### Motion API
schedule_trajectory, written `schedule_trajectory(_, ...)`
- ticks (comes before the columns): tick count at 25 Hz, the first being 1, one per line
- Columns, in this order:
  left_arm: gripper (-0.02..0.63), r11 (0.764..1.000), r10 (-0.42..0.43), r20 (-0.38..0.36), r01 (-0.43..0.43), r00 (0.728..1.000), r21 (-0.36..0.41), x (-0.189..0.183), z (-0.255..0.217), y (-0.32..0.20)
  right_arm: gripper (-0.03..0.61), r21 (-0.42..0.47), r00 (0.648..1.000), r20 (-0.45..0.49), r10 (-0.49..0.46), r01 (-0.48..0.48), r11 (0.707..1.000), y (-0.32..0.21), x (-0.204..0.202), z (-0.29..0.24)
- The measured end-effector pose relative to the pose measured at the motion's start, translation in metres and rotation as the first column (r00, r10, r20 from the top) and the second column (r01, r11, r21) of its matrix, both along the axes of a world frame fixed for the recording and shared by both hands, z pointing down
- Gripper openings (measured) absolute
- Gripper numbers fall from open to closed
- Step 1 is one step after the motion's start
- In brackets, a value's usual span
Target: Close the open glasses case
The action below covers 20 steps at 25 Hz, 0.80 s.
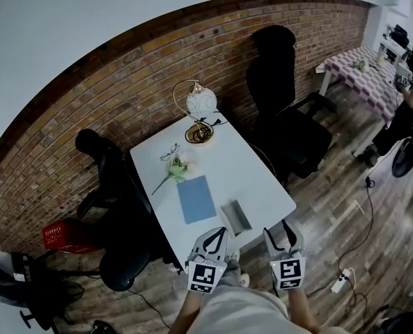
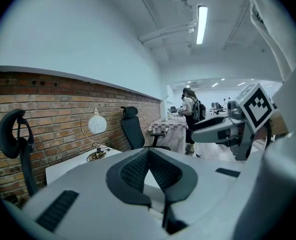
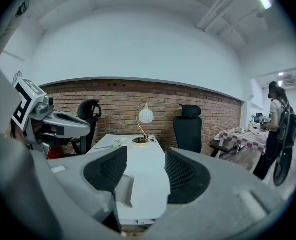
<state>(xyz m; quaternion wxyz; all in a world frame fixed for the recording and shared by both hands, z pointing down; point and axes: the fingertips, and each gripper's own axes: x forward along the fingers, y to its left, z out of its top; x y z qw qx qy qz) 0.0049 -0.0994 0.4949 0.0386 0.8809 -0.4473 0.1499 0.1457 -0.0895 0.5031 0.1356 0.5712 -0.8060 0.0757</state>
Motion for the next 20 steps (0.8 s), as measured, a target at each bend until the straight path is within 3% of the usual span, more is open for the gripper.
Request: schedule_trajectory(20, 0.003, 0.988, 0.068, 0.025, -0.064, 0.997, -0.139, 0.002, 0.057, -0.081, 0.235, -0.135, 1.0, -0.002, 0.028, -0.028, 0.99, -0.077, -0.006, 0.045)
